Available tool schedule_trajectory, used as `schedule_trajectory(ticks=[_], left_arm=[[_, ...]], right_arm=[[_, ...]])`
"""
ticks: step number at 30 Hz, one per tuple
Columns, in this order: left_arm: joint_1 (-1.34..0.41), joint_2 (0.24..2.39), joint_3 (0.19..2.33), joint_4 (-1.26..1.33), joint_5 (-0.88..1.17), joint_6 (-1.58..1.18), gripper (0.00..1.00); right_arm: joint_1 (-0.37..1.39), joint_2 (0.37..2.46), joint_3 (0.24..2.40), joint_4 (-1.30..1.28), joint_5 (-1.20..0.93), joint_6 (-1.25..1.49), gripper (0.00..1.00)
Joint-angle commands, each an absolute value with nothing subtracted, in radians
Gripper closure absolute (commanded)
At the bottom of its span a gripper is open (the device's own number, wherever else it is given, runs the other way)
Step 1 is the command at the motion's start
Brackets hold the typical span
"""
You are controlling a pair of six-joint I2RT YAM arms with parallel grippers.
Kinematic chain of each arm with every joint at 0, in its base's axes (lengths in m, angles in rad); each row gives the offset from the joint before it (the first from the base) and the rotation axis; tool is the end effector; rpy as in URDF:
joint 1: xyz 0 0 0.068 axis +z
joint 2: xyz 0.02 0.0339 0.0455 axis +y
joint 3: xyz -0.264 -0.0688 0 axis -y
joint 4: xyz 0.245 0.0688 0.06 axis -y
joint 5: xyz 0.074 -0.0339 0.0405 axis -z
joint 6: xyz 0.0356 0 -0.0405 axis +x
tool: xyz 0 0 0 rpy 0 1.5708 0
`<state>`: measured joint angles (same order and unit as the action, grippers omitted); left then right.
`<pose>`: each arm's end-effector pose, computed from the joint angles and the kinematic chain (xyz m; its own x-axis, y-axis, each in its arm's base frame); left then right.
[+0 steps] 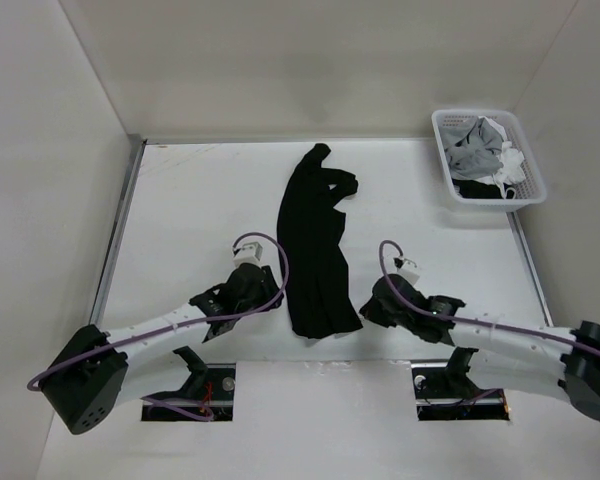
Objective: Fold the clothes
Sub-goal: Flatten the tank top out
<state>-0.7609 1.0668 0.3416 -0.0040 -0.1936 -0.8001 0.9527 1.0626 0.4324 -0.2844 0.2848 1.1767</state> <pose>0.1473 -0.1308 0.1545 -0.7471 -0.2608 -0.6114 0.0528 0.8936 -0.4457 0.1187 0.1497 0.1625 -0.8068 0.3946 -0.4398 0.1618 0.8634 0.4779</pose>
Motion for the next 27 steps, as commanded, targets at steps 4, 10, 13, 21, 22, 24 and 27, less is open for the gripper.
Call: schedule_trajectory(ticks=[4,10,13,21,22,24,27], left_arm=[[-0.748,1.02,0.345,-0.003,-0.186,-0.798,0.65],[-0.769,1.031,0.357,-0.04,-0.201,-0.801,0.65],[-0.772,1.023,0.354,-0.032,-0.21,-0.807,0.65],[-0.766,1.028,0.364,-0.012,-0.212,-0.798,0.65],[-0.768,1.029,0.364,-0.008,-0.212,-0.798,0.65],[-0.772,1.029,0.356,0.001,-0.212,-0.802,0.65],[-0.772,1.026,0.341,0.017,-0.212,-0.805,0.65]], right_arm=[[0.875,0.697,0.567,-0.277,0.432,1.007,1.0],[0.756,0.639,0.681,-0.475,0.384,0.927,0.89],[0.778,0.731,0.599,-0.495,0.324,0.945,0.73],[0.953,0.955,0.489,-0.424,0.301,1.037,0.61],[0.955,0.972,0.482,-0.411,0.293,1.042,0.6],[0.955,1.002,0.468,-0.374,0.272,1.042,0.59],[0.955,1.028,0.445,-0.321,0.233,1.043,0.58]])
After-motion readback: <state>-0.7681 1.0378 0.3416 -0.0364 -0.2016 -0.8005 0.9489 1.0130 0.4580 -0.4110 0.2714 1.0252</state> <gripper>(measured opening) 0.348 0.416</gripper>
